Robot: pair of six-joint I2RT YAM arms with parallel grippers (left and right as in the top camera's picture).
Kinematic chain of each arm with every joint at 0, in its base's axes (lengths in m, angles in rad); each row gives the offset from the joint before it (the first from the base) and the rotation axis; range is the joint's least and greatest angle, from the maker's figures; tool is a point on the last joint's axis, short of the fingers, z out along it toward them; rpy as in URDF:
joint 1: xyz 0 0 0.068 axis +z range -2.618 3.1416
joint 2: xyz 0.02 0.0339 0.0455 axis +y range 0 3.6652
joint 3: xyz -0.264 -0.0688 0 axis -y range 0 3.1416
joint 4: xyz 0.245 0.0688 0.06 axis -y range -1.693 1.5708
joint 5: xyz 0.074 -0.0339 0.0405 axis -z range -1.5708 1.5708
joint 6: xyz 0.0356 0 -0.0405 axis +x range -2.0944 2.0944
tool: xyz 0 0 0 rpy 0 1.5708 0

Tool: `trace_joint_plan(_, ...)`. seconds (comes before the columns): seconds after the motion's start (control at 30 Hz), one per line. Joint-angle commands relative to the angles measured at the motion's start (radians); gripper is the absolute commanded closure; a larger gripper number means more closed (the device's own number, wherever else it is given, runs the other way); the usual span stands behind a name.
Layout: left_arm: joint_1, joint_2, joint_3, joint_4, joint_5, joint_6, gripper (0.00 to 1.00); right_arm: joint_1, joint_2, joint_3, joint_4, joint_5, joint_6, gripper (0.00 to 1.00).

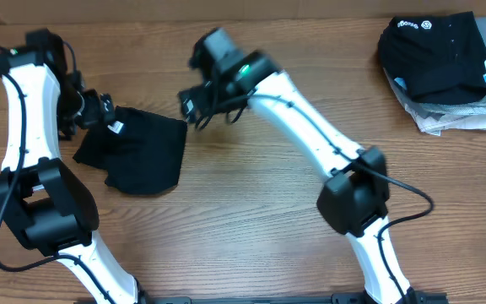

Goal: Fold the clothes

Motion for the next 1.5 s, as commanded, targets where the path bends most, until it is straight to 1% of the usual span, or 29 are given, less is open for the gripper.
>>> trace_joint_plan(0.0, -0.002, -0.008, -0.185, 0.119, 0.043, 0.065, 0.0, -0.117, -0.012, 0.137, -0.099, -0.032, -0.041, 0.0)
trace_joint_plan(0.17, -0.003, -0.008, -0.339, 0.294, 0.09, 0.137, 0.0, -0.213, -0.012, 0.152, -0.131, -0.125, -0.041, 0.0)
trace_joint_plan(0.23, -0.006, -0.008, -0.394, 0.367, 0.116, 0.158, 0.01, -0.24, -0.012, 0.152, -0.138, -0.156, -0.041, 0.0)
trace_joint_plan(0.37, -0.038, -0.008, -0.513, 0.533, 0.164, 0.161, 0.03, -0.27, -0.012, 0.152, -0.143, -0.182, -0.041, 0.0)
trace_joint_plan(0.47, -0.082, -0.008, -0.575, 0.609, 0.17, 0.154, 0.03, -0.276, -0.012, 0.152, -0.158, -0.181, -0.042, 0.0)
trace_joint_plan(0.5, -0.122, -0.008, -0.601, 0.65, 0.171, 0.125, 0.03, -0.276, -0.012, 0.152, -0.166, -0.181, -0.041, 0.0)
trace_joint_plan(0.63, -0.21, -0.008, -0.611, 0.713, 0.195, 0.056, 0.02, -0.276, -0.012, 0.152, -0.177, -0.181, -0.039, 0.0)
trace_joint_plan(0.77, -0.297, -0.008, -0.611, 0.78, 0.197, -0.093, 0.0, -0.286, -0.012, 0.151, -0.2, -0.181, -0.002, 0.0)
trace_joint_plan(0.83, -0.33, -0.008, -0.611, 0.819, 0.198, -0.182, 0.0, -0.304, -0.012, 0.151, -0.211, -0.181, 0.031, 0.0)
trace_joint_plan(0.87, -0.347, -0.008, -0.611, 0.855, 0.22, -0.255, 0.0, -0.326, -0.012, 0.15, -0.219, -0.18, 0.065, 0.0)
trace_joint_plan(1.07, -0.359, -0.008, -0.611, 1.011, 0.4, -0.454, 0.0, -0.406, -0.012, 0.149, -0.241, -0.182, 0.155, 0.0)
trace_joint_plan(1.2, -0.362, -0.008, -0.61, 1.108, 0.468, -0.537, 0.0, -0.434, -0.012, 0.145, -0.27, -0.182, 0.171, 0.0)
trace_joint_plan(1.27, -0.362, -0.008, -0.6, 1.123, 0.507, -0.539, 0.0, -0.436, -0.011, 0.135, -0.285, -0.192, 0.171, 0.0)
trace_joint_plan(1.33, -0.358, -0.008, -0.579, 1.095, 0.514, -0.52, 0.0, -0.436, -0.011, 0.117, -0.288, -0.214, 0.172, 0.0)
trace_joint_plan(1.4, -0.349, -0.008, -0.537, 1.03, 0.517, -0.463, 0.0, -0.433, -0.011, 0.087, -0.283, -0.234, 0.196, 0.0)
trace_joint_plan(1.47, -0.338, -0.008, -0.48, 0.93, 0.5, -0.383, 0.0, -0.425, -0.011, 0.048, -0.263, -0.235, 0.236, 0.0)
